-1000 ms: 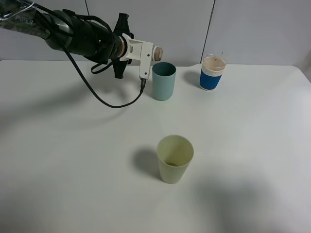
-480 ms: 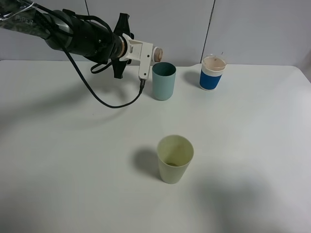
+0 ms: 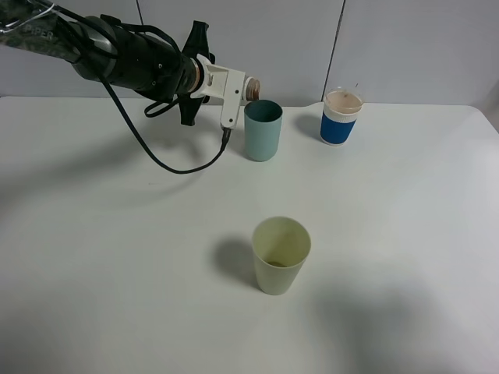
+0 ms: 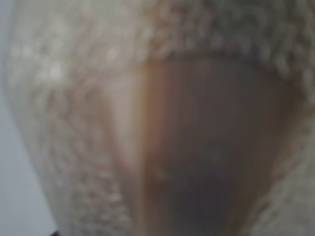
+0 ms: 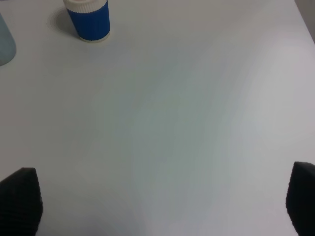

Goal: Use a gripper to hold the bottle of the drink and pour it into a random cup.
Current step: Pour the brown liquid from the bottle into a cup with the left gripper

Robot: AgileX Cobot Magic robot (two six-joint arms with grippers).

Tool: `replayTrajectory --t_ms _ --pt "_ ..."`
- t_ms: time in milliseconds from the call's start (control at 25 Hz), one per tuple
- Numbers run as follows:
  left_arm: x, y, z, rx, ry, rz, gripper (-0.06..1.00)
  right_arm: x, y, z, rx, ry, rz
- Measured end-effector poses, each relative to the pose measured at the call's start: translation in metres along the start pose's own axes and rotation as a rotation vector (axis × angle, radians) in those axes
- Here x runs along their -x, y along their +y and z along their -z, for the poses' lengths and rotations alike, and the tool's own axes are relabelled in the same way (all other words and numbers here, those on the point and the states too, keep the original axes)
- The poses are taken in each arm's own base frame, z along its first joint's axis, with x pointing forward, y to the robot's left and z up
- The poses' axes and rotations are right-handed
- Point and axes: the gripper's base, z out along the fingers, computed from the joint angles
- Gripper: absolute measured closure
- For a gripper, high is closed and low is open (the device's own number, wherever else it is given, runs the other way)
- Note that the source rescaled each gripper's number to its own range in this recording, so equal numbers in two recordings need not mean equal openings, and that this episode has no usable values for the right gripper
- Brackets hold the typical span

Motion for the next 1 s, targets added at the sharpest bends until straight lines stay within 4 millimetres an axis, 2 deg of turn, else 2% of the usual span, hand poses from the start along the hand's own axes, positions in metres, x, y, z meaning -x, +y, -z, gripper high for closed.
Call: replayTrajectory --t_ms 1000 --pt "-0.0012 0.0072 0.0015 0.023 0.013 -0.015 0.92 0.0 0.0 0.0 0.0 0.0 0.0"
